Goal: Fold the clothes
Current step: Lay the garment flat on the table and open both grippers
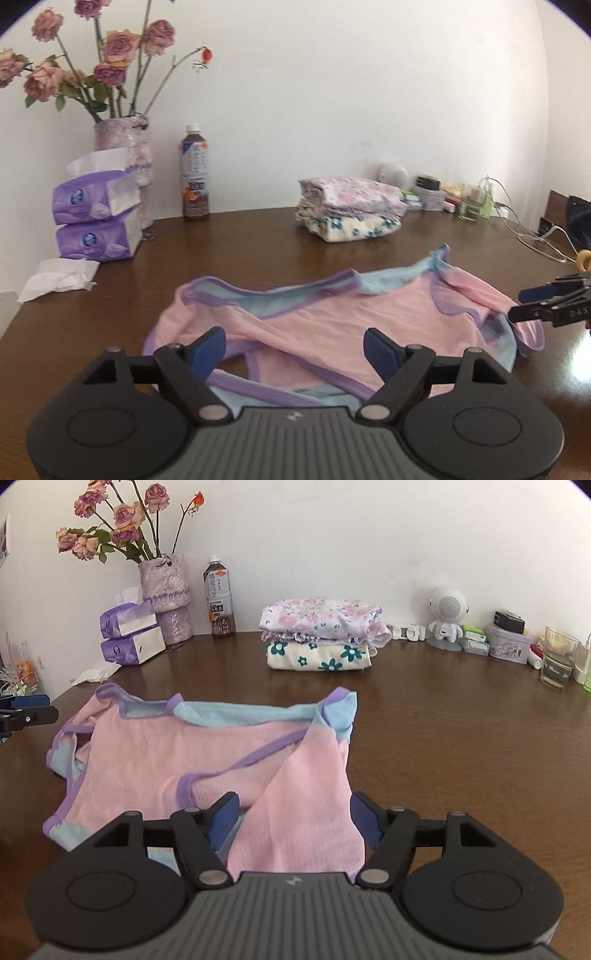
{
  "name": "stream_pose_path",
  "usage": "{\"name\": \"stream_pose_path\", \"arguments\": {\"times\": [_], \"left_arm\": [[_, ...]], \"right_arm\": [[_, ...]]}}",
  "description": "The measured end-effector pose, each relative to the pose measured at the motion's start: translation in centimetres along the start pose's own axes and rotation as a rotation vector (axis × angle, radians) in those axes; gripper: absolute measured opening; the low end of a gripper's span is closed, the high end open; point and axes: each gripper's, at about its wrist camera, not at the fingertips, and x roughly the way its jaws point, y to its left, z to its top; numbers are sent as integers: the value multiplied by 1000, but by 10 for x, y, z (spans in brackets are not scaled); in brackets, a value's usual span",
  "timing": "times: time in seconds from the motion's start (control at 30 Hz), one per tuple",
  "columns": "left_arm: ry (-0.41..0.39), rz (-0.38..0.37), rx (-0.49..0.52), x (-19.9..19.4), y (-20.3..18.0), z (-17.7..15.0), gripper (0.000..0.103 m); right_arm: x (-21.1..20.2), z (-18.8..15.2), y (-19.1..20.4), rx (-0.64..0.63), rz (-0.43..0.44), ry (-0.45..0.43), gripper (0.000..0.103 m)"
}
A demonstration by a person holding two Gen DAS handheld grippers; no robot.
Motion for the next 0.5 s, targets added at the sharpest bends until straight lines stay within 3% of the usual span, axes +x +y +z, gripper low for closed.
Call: {"name": "stream_pose_path", "arguments": {"times": [0.1,0.17,0.23,0.27,0.3,0.37,0.5], "left_arm": [[42,-30,26,4,-19,-8,81],[57,-41,31,5,-28,-12,75],[67,-54,36,6,-36,-16,70],[73,-61,39,7,-39,-18,65],[82,-63,45,9,-42,-20,62],[107,-71,71,14,-48,-23,45],[147,-71,128,22,-59,-31,28]], "right_arm": [[-3,-11,-1,12,-10,3,67],[-4,-17,-1,15,-14,5,59],[-5,-21,-1,16,-13,8,30],[-5,-22,-1,16,-8,10,21],[-5,-23,-1,15,-3,12,19],[-7,-25,-3,25,2,5,13],[-19,-26,-18,112,1,-41,7]]}}
